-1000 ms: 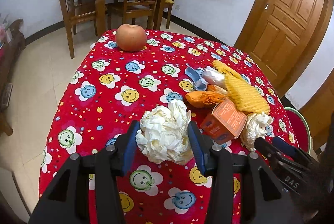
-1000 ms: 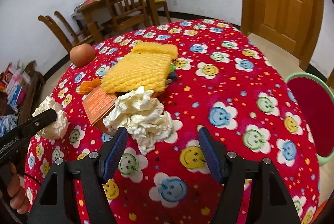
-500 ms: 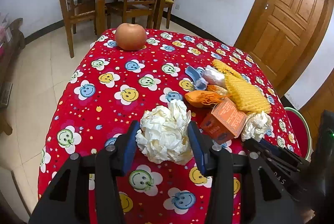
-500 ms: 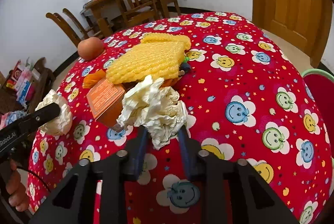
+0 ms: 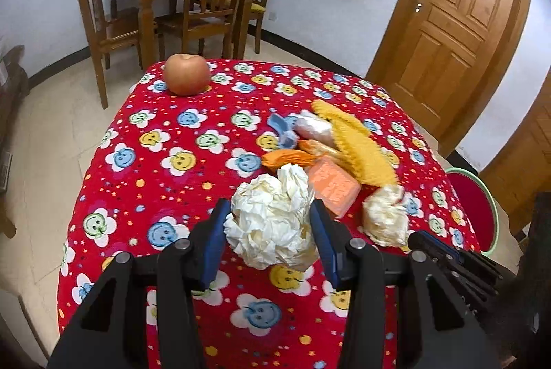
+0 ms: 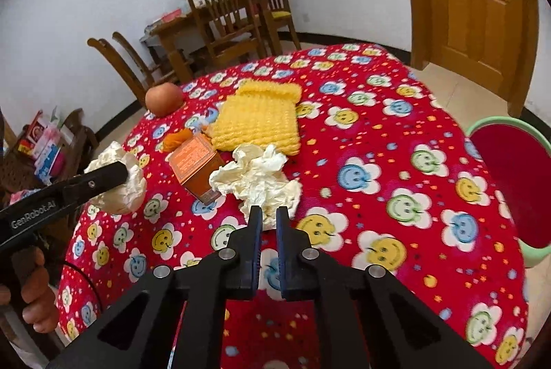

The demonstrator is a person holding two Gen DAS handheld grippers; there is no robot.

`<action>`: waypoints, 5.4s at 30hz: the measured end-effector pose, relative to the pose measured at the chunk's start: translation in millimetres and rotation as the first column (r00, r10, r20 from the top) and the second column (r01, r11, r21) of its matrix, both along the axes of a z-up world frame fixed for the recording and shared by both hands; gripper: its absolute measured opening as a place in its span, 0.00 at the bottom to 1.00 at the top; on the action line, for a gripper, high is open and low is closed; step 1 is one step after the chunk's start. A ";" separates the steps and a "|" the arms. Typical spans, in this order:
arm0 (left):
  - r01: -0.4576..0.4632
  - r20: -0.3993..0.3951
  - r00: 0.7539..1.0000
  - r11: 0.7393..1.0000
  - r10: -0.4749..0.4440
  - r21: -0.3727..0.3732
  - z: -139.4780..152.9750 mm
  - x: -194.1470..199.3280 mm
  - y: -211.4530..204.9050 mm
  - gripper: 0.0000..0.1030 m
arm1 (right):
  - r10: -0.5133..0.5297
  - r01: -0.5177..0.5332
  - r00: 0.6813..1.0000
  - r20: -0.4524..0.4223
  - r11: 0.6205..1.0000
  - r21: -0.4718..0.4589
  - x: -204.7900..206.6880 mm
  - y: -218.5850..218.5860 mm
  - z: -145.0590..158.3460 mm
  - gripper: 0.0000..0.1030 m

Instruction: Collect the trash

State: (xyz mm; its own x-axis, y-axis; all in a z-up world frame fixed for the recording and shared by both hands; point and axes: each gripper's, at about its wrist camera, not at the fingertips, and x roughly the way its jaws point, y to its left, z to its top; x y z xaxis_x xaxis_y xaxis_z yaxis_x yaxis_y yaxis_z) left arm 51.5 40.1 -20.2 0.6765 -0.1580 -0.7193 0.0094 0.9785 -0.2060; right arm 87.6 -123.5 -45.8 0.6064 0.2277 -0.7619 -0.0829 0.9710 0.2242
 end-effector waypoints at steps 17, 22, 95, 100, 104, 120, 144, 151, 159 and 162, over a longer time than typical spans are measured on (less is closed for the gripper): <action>0.018 0.004 1.000 1.000 -0.018 0.015 1.9 -4.7 -12.2 0.46 | -0.045 0.045 0.999 -0.016 0.998 0.050 2.5 -11.7 1.3 0.52; 0.011 -0.006 1.000 1.000 -0.011 0.004 -3.0 -1.9 -7.7 0.46 | -0.042 0.043 0.998 -0.047 0.998 0.039 14.8 -6.1 -7.5 0.62; 0.489 0.009 0.872 0.872 -0.490 0.033 16.6 37.7 -258.4 0.46 | -0.540 0.540 0.842 0.000 0.842 -0.018 -41.5 -235.0 3.4 0.26; 0.513 -0.018 0.858 0.857 -0.513 0.043 4.6 48.0 -282.0 0.46 | -0.572 0.572 0.820 -0.021 0.820 -0.018 -36.9 -254.5 -7.8 0.30; 0.532 -0.034 0.847 0.845 -0.531 0.047 -3.2 54.6 -296.0 0.46 | -0.596 0.596 0.803 -0.019 0.803 -0.001 -36.3 -267.0 -10.5 0.32; 0.608 -0.068 0.794 0.792 -0.604 0.059 -23.8 61.0 -345.7 0.46 | -0.670 0.670 0.742 0.019 0.742 0.019 -65.9 -291.9 -1.3 0.67; 0.597 -0.038 0.803 0.800 -0.595 0.062 -18.7 60.9 -355.2 0.73 | -0.729 0.728 0.683 0.034 0.684 0.041 -99.6 -300.2 11.8 0.70; 0.572 -0.034 0.820 0.819 -0.571 0.052 -11.2 52.6 -333.7 0.74 | -0.711 0.710 0.701 0.047 0.703 0.045 -98.9 -285.9 18.8 0.75; 0.519 -0.010 0.854 0.853 -0.519 0.052 3.0 39.9 -294.5 0.78 | -0.676 0.674 0.735 0.063 0.737 0.045 -96.9 -262.1 29.0 0.76; 0.500 -0.002 0.866 0.865 -0.500 0.045 8.5 35.4 -278.3 0.78 | -0.660 0.658 0.748 0.067 0.751 0.046 -95.9 -251.4 32.1 0.76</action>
